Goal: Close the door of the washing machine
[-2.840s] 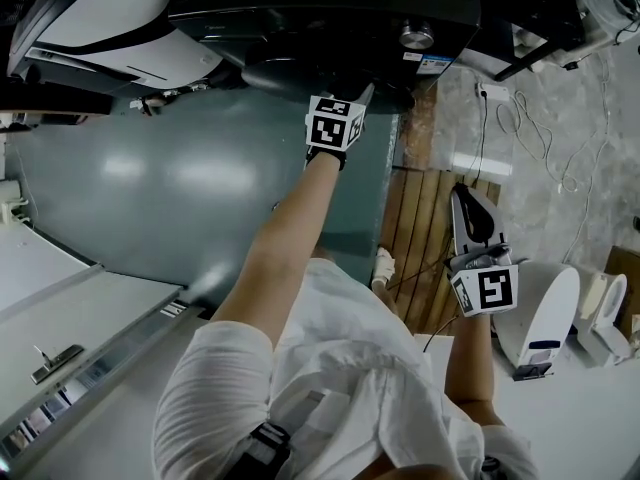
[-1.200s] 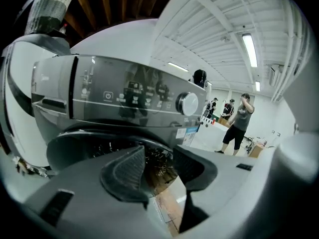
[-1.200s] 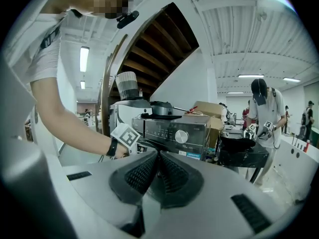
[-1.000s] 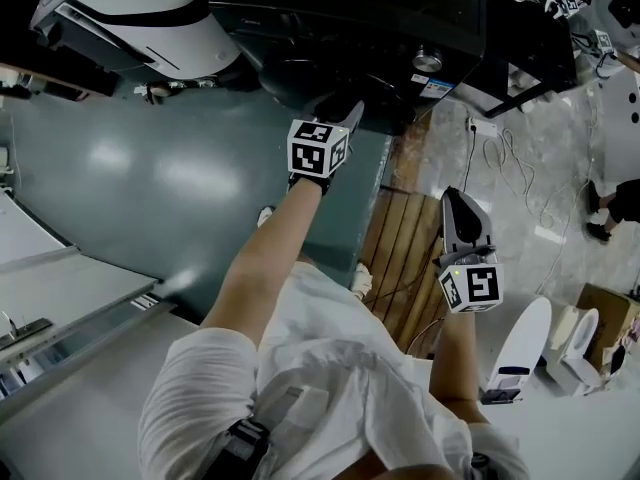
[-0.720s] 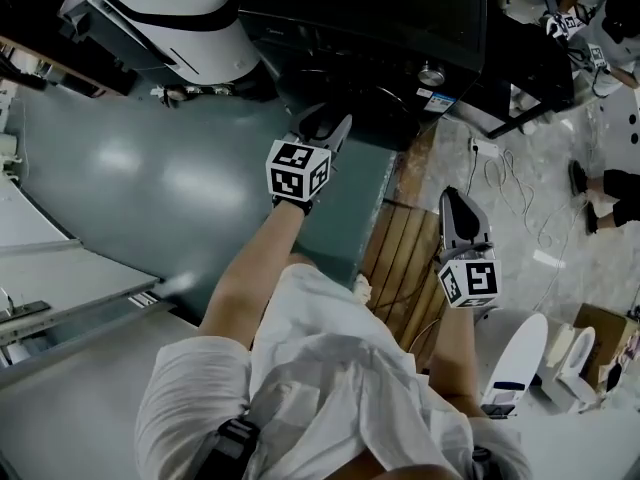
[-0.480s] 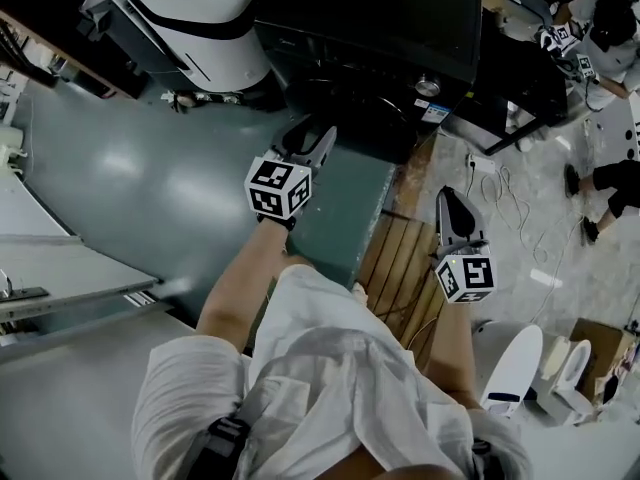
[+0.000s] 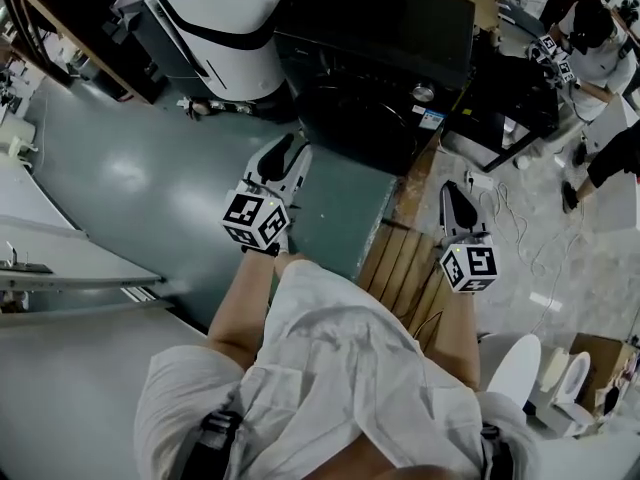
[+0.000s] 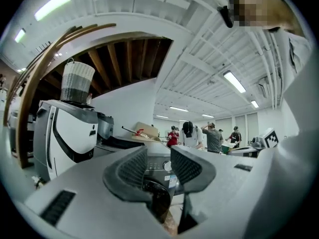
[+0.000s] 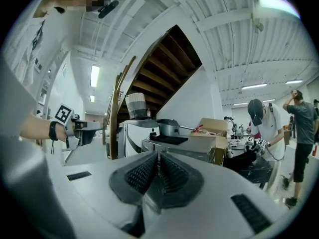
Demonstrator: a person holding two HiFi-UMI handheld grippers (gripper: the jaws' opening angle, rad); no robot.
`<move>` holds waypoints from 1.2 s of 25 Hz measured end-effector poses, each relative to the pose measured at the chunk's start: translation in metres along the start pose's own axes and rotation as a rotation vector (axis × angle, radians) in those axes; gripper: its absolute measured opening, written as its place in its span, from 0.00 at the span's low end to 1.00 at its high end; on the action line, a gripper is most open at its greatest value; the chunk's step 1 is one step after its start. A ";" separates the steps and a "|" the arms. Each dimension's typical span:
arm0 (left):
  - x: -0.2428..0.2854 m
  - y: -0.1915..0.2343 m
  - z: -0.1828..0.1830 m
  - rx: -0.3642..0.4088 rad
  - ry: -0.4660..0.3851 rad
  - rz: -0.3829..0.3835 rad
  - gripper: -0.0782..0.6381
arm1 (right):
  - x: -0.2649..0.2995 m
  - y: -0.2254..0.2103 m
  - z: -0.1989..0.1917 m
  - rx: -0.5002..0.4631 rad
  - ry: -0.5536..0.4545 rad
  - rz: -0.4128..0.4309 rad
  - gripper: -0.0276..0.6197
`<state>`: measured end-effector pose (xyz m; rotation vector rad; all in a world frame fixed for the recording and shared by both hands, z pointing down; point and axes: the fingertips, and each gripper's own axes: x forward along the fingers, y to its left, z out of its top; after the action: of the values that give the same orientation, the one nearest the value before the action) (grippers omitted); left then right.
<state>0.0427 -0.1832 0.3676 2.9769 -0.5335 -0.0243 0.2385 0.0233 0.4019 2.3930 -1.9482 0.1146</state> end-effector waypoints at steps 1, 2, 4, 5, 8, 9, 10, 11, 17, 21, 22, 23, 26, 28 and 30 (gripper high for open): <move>-0.007 -0.003 0.005 0.002 -0.014 0.006 0.32 | -0.003 0.001 0.004 -0.004 -0.007 0.001 0.09; -0.013 -0.005 0.009 0.004 -0.025 0.012 0.30 | -0.005 0.002 0.008 -0.006 -0.014 0.003 0.09; -0.024 -0.011 0.017 0.008 -0.047 0.020 0.28 | -0.010 0.005 0.015 -0.011 -0.027 0.009 0.09; -0.028 -0.013 0.020 0.013 -0.058 0.024 0.27 | -0.012 0.007 0.019 -0.016 -0.034 0.012 0.09; -0.039 -0.023 0.030 0.042 -0.080 0.030 0.21 | -0.020 0.011 0.029 -0.028 -0.056 0.013 0.09; -0.042 -0.027 0.032 0.049 -0.085 0.031 0.19 | -0.023 0.012 0.031 -0.030 -0.061 0.012 0.09; -0.044 -0.030 0.033 0.055 -0.090 0.033 0.18 | -0.026 0.012 0.033 -0.030 -0.065 0.011 0.09; -0.047 -0.032 0.034 0.059 -0.093 0.034 0.17 | -0.028 0.012 0.034 -0.027 -0.069 0.010 0.09; -0.052 -0.045 0.041 0.083 -0.095 0.018 0.14 | -0.038 0.009 0.046 -0.020 -0.077 0.009 0.09; -0.053 -0.045 0.045 0.089 -0.093 0.020 0.13 | -0.040 0.010 0.054 -0.041 -0.072 0.007 0.09; -0.054 -0.045 0.044 0.088 -0.090 0.021 0.13 | -0.040 0.011 0.054 -0.053 -0.064 0.006 0.09; -0.055 -0.045 0.043 0.087 -0.087 0.021 0.13 | -0.040 0.012 0.054 -0.066 -0.053 0.005 0.09; -0.057 -0.045 0.042 0.090 -0.080 0.024 0.13 | -0.040 0.014 0.054 -0.095 -0.036 0.007 0.08; -0.056 -0.044 0.042 0.092 -0.075 0.025 0.13 | -0.039 0.014 0.055 -0.100 -0.034 0.008 0.08; -0.055 -0.044 0.041 0.092 -0.071 0.025 0.13 | -0.037 0.015 0.056 -0.102 -0.033 0.010 0.08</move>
<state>0.0043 -0.1278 0.3210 3.0683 -0.5958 -0.1067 0.2181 0.0517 0.3429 2.3358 -1.9298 -0.0238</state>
